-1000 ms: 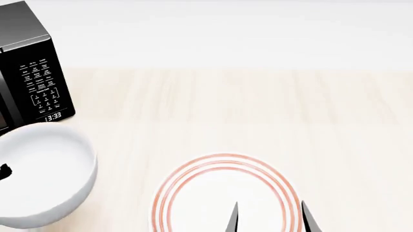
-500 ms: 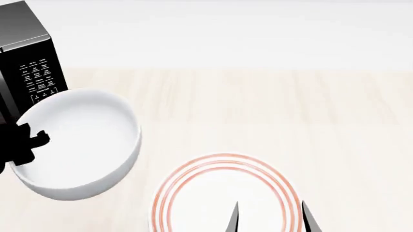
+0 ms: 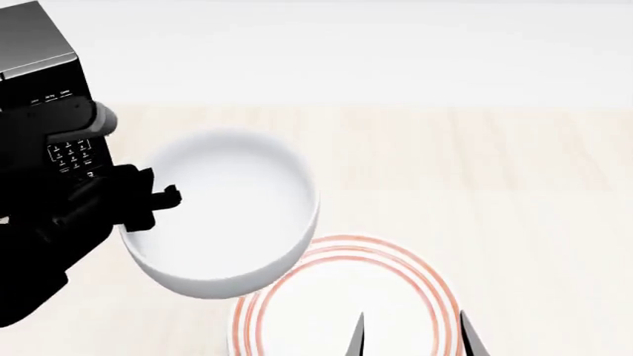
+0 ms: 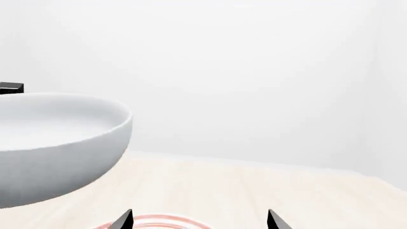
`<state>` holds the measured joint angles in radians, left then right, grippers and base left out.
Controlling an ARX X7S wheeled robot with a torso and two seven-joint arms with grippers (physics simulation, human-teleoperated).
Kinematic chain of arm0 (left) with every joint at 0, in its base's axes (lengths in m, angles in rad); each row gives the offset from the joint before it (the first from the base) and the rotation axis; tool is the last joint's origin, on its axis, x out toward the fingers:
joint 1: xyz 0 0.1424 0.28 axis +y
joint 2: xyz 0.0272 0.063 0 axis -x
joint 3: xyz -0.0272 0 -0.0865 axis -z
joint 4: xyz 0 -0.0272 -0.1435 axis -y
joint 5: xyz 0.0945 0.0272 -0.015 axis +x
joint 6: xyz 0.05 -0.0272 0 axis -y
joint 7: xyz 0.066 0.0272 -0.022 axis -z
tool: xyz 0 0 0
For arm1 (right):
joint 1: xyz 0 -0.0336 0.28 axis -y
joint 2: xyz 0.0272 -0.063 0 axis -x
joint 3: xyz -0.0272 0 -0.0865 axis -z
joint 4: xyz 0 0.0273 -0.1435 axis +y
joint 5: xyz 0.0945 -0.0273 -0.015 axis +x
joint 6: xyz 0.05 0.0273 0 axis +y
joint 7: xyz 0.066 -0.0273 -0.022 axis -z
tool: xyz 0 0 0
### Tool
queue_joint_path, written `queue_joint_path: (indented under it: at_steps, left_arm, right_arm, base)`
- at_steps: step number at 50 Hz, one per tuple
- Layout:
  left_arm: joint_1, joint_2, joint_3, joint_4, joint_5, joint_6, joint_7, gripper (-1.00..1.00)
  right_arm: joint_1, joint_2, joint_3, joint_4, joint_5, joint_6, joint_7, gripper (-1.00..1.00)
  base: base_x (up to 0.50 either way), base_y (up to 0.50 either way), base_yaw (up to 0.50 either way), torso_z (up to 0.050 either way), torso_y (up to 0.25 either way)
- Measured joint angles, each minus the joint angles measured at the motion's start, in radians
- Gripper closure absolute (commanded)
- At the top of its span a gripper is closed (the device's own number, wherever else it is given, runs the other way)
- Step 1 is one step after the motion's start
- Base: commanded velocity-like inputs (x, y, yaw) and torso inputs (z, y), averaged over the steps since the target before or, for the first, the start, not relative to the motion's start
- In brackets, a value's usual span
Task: Pick up the white bowl and put it on the plate.
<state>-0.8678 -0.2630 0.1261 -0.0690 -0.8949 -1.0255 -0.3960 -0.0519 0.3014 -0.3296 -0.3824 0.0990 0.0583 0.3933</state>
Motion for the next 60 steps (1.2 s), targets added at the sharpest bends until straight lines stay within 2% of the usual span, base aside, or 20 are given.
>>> queue_joint_path:
  at_steps: [15,31,60]
  left_arm:
    - [-0.035,0.096,0.108,-0.118,0.055,0.079,0.069,1.00]
    - [-0.042,0.187,0.175,-0.261,0.103,0.207,0.119,1.00]
    - [-0.055,0.247,0.320,-0.500,0.086,0.421,0.157,1.00]
  right_arm:
    - [0.003,0.003,-0.005,0.018,0.004,-0.008,0.002,-1.00]
    - [0.007,0.007,-0.005,0.035,0.016,-0.016,0.003,-1.00]
    - [0.010,0.014,-0.012,0.051,0.025,-0.023,0.007,-1.00]
  base:
    - [0.00,0.00,0.00,0.000,0.001]
    - [0.00,0.00,0.00,0.000,0.000]
    - [0.00,0.00,0.00,0.000,0.001]
